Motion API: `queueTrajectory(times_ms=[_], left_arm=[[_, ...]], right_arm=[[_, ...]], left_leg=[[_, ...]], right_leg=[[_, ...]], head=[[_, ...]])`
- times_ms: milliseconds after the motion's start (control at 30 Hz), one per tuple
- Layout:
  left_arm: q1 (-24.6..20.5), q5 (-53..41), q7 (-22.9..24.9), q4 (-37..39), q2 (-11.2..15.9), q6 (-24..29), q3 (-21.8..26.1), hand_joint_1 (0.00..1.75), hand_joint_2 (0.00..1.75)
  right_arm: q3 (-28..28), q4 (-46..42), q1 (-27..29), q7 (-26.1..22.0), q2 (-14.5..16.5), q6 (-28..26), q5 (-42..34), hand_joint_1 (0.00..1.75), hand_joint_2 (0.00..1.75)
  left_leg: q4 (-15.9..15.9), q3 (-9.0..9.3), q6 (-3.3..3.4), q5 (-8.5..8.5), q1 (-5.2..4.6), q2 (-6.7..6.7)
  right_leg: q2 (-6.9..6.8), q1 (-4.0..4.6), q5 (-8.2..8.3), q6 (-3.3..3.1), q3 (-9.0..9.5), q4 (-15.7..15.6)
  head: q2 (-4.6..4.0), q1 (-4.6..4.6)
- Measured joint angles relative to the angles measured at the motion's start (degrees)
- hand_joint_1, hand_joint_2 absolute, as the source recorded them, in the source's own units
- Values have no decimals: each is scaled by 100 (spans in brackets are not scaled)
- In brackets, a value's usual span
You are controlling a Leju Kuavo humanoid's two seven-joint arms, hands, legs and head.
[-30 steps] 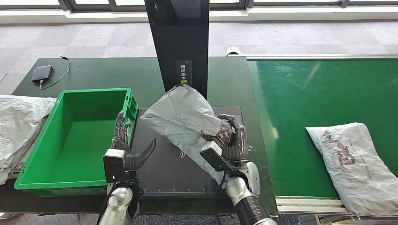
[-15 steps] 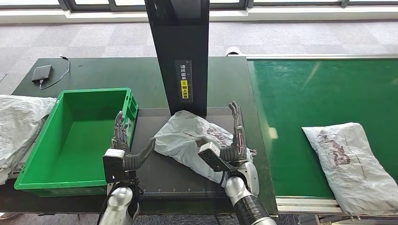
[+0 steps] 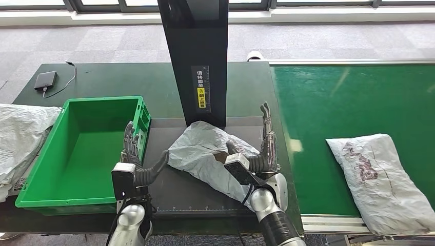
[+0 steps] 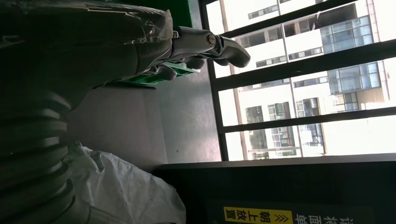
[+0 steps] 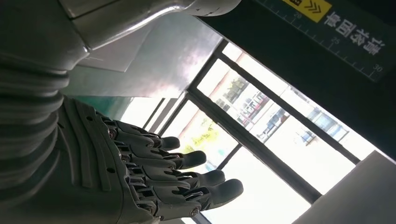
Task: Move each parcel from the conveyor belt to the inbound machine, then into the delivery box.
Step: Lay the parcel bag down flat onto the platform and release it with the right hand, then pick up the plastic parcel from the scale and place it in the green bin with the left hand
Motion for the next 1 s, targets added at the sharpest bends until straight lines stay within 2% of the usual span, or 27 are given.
queueTrajectory(times_ms=[133,233,333,433,567,667,867,1000], left_arm=[[-5,50,0,-210,3,-396,-180,0,175],[-49,35,-2,-394,21,-827,-536,0,175],[-126,-151,-2,-414,36,-980,-932,0,175],[-241,-591,-1,-121,42,-850,-1271,0,175],[-496,-1286,22,660,29,-510,-1539,0,175],[-702,-1551,142,1139,-4,-399,-1621,0,175],[-1072,-2188,683,2044,-91,-148,-1673,0,175],[-1210,-2321,780,2421,-136,-77,-1673,0,175]], right_arm=[[-57,-455,111,-259,-22,-2,-465,0,175],[-63,-985,217,-318,-41,-2,-774,0,175],[-62,-1549,329,-320,-62,-1,-986,0,175],[-54,-2118,438,-322,-80,0,-1103,0,175],[-6,-2761,579,-323,-108,1,-1104,0,175],[17,-3060,642,-323,-120,2,-1103,0,175],[79,-3328,680,-322,-131,4,-1145,0,175],[87,-3395,691,-322,-133,4,-1167,0,175]], left_leg=[[1,-2,0,0,-1,-1],[1,-3,1,0,-4,-2],[1,-3,2,-1,-8,-2],[2,-2,3,-2,-10,0],[1,-2,2,-2,-9,3],[1,-2,2,-2,-9,4],[1,-3,2,-2,-9,4],[1,-4,2,-2,-9,4]], right_leg=[[-1,-1,0,0,0,0],[-2,-4,0,0,-1,0],[-2,-7,0,1,-3,0],[-1,-9,0,1,-5,-1],[2,-8,0,1,-8,0],[2,-8,1,1,-7,0],[2,-8,1,1,-6,0],[2,-8,1,1,-7,0]], head=[[0,1],[-1,1],[-1,0],[0,1],[1,1],[1,1],[-1,2],[-1,2]])
